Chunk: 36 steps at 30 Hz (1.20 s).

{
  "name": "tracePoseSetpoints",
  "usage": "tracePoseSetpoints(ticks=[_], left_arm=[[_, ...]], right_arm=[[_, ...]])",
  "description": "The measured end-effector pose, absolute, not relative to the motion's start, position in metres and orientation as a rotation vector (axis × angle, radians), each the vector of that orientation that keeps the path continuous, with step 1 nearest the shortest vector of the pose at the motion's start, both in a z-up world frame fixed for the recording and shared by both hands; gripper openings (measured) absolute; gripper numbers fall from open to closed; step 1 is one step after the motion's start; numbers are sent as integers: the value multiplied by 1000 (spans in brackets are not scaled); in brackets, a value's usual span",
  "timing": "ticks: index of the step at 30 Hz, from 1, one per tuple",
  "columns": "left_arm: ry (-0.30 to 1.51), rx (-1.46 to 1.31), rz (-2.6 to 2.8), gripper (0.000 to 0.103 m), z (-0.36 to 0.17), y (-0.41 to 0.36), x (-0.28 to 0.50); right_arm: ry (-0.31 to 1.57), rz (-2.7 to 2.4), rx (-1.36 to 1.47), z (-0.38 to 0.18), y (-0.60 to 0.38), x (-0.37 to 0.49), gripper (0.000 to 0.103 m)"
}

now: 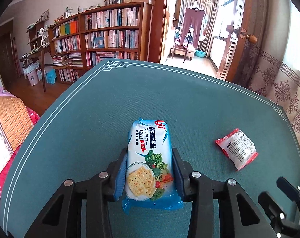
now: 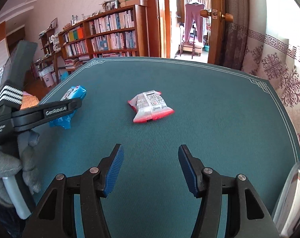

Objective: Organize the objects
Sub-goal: 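Grasp the blue cracker pack with the left tool while the right tool approaches the white-red pack, then grasp the white-and-red snack pack with the right tool while the left tool holds the cracker pack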

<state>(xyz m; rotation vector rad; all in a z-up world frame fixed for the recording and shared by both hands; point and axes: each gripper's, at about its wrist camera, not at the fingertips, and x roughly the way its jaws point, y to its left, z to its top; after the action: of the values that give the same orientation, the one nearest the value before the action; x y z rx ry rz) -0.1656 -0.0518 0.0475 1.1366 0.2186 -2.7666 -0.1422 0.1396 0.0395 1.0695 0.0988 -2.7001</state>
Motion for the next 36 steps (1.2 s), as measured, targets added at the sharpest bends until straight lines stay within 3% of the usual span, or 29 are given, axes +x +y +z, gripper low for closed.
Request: tracePoseSetpoints(ticks=[11,25,33,36], left_arm=[[246,1165,-2755,43,43,-54,-169],[255,1196,-2752,43,39,-54,-171],[261,1201,-2748,43,38,-55,-172],[258,1202,-2752,43,38,-54,-172]], right_arm=[[167,-2669,1130,31,114,-217,59],[332,-2652,1148,20,104,-242,62],[369,-2656,1125,25,107,-244,75],[435,-2635,1137,21,103,-250,75]])
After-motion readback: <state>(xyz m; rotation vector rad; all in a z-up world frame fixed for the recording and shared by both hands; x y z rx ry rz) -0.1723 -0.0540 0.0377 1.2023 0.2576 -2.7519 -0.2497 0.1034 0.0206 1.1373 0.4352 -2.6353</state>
